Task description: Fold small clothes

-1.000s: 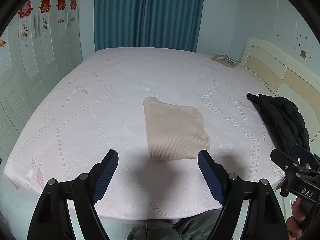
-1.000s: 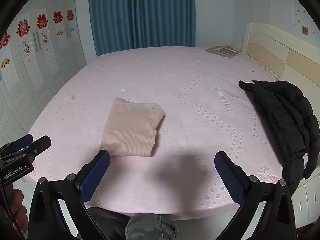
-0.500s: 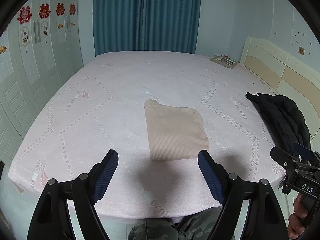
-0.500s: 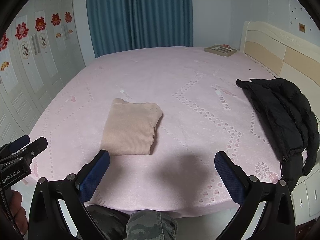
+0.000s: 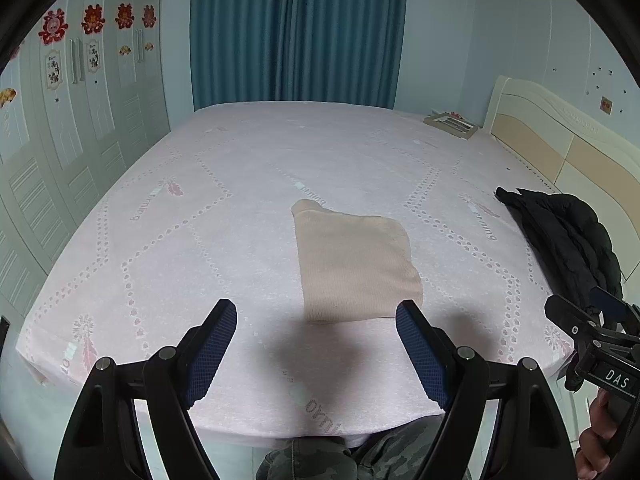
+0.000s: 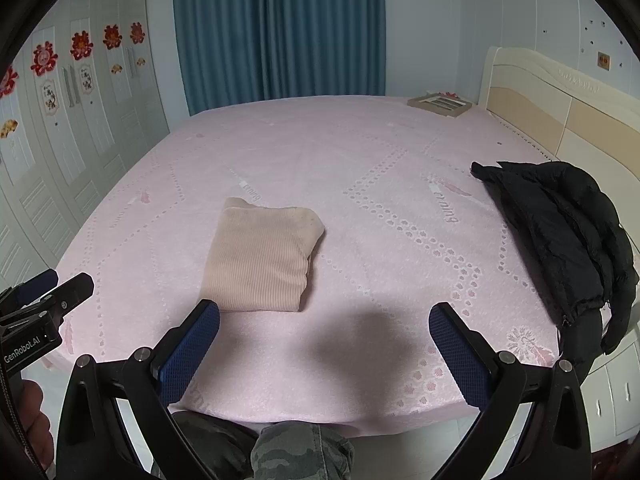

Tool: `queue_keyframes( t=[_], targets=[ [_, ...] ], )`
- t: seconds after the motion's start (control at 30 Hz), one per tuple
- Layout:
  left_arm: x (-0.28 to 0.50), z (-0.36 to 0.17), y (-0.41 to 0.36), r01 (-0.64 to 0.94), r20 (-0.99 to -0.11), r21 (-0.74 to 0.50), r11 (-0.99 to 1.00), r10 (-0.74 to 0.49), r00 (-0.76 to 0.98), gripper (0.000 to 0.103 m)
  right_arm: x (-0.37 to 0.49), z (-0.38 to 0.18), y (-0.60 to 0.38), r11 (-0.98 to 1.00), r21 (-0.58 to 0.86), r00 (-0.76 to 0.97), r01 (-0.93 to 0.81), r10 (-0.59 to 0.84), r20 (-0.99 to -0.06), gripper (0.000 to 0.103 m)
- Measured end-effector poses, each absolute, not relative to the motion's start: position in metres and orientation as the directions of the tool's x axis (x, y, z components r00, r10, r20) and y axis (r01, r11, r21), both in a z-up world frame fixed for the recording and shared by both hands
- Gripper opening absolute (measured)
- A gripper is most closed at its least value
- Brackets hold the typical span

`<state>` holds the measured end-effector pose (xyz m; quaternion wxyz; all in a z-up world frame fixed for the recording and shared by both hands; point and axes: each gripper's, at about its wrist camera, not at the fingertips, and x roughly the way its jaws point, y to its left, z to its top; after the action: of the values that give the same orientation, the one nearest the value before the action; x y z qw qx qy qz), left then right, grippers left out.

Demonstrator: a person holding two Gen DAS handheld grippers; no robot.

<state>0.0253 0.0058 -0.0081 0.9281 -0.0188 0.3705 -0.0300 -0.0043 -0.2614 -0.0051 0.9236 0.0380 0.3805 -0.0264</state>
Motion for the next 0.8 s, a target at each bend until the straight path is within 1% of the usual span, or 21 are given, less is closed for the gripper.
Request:
queue_keyframes(
  t=[0.8],
  targets=[
    [0.0232,-0.0052,0.0098,0.038,-0.684,-0.063,0.997,-0.071,0.726,0.081,-0.0043,-0.0035,-0.2614,0.994,0.057,0.709,0.088,-0.022,-0.704,0.102]
  ],
)
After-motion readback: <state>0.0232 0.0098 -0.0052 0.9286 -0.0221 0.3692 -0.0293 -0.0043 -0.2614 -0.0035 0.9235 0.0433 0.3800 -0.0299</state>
